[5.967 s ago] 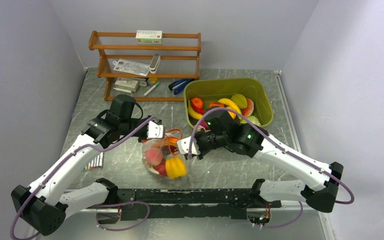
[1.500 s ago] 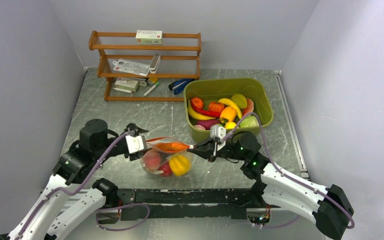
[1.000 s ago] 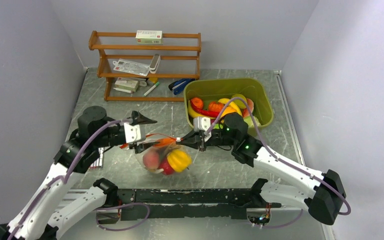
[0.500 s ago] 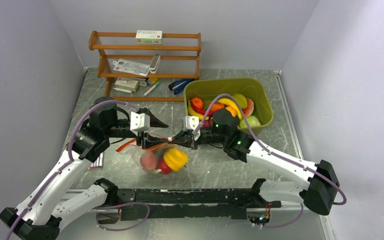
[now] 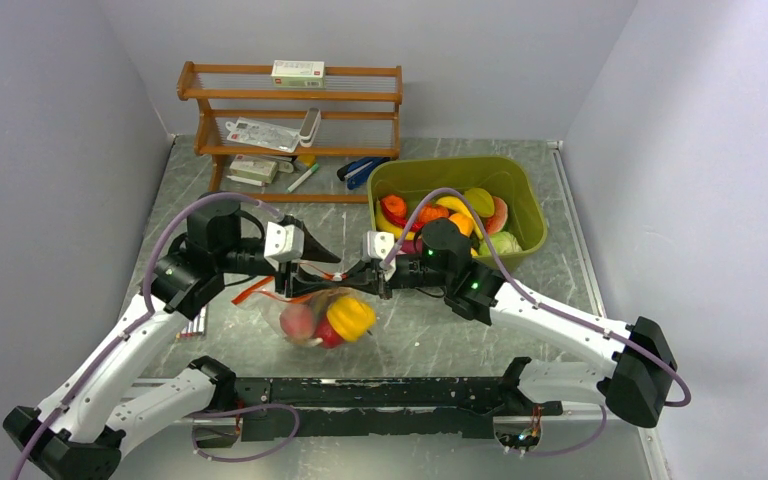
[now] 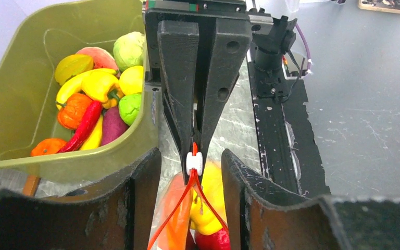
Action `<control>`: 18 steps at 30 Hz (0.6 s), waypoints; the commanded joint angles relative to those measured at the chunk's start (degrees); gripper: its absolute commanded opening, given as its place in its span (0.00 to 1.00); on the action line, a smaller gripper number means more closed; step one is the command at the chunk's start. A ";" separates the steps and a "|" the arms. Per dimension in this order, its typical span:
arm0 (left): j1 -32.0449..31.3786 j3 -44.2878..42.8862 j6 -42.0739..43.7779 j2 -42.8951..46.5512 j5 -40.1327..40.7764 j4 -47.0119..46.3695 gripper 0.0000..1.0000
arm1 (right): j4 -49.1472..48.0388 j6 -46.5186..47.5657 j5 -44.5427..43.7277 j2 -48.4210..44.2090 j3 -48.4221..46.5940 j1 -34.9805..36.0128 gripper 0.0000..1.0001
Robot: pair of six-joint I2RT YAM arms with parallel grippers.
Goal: Place the food in the zip-top bag and seal the zipper
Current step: Zip the zipper food storage bag at the center of the board.
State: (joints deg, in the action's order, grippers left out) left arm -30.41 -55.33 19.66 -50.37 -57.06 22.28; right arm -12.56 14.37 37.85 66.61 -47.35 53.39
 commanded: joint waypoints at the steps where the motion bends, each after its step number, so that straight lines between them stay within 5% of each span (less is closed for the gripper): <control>1: 0.27 -0.25 -0.04 -1.05 -2.29 0.81 0.46 | -2.21 -0.20 -1.01 -0.40 -0.99 0.39 0.00; 18: 0.20 -0.71 1.72 -1.75 -2.90 1.71 0.39 | -2.25 0.11 -1.24 -1.77 0.22 0.48 0.00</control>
State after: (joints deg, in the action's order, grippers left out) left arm -30.41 -55.33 19.99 -51.70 -57.30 22.87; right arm -12.56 14.37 36.77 66.02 -47.27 53.49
